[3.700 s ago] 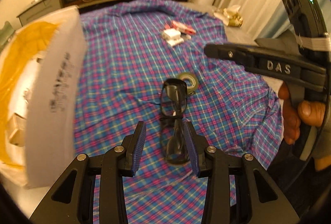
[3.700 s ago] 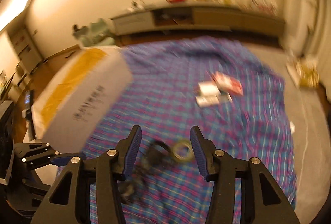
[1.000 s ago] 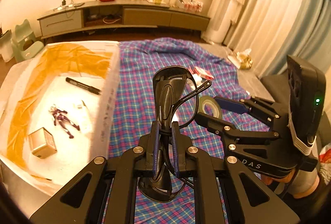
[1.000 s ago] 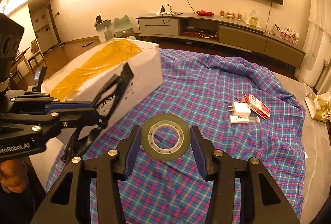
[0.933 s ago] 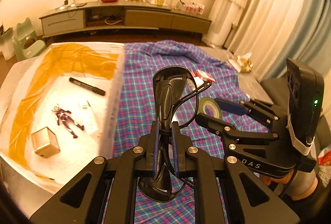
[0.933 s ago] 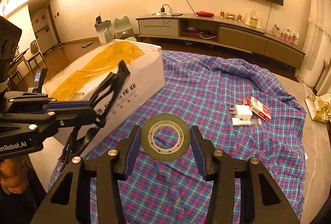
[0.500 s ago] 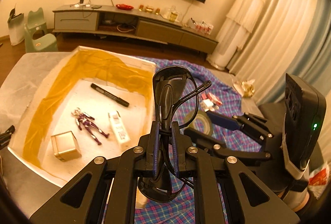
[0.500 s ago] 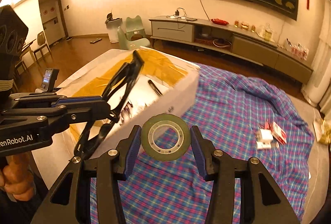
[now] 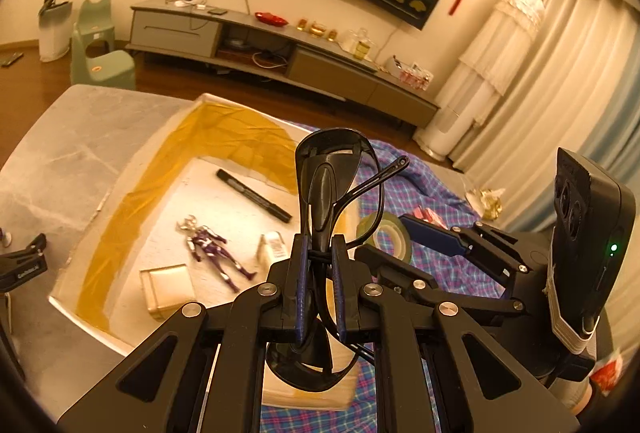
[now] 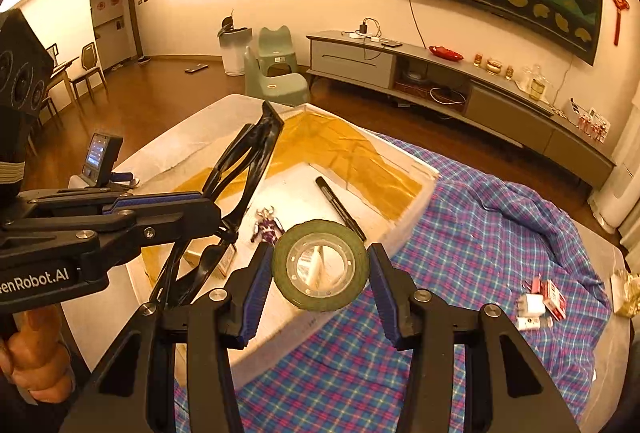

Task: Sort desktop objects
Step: 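Carry the glasses with the left tool while the right tool carries the tape over the box, then open the left tool to drop the glasses while the right tool drops the tape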

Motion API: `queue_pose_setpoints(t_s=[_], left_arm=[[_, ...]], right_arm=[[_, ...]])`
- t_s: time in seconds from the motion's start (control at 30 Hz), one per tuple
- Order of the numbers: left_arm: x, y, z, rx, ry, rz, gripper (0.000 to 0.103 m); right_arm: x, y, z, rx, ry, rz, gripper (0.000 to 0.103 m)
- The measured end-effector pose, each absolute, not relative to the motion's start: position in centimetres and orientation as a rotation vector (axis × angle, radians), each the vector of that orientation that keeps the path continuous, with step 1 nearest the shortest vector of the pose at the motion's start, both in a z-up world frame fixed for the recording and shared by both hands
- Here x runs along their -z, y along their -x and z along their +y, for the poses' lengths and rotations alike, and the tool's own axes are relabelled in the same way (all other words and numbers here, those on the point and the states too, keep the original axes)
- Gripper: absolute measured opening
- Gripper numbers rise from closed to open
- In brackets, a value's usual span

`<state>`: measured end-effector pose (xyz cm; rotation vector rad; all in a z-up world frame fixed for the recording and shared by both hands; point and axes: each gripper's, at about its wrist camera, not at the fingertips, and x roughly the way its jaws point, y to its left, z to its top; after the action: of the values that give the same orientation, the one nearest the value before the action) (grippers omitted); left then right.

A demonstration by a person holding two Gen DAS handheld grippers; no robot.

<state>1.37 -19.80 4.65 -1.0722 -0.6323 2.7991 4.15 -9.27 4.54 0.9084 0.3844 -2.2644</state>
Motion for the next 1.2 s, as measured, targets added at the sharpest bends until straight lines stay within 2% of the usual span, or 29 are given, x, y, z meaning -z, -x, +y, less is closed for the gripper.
queue_pose_setpoints(t_s=[0.63, 1.2], left_arm=[[-1.9, 0.3, -24.7, -2.829, 1.184, -0.756, 0.011], [0.8, 1.9, -25.5, -2.838, 1.367, -0.706, 0.011]], right_arm=[[-3.2, -1.0, -16.1, 2.173, -0.985, 0.478, 0.049], [-0.3, 3.3, -18.9, 2.146, -1.119, 0.595, 0.049]])
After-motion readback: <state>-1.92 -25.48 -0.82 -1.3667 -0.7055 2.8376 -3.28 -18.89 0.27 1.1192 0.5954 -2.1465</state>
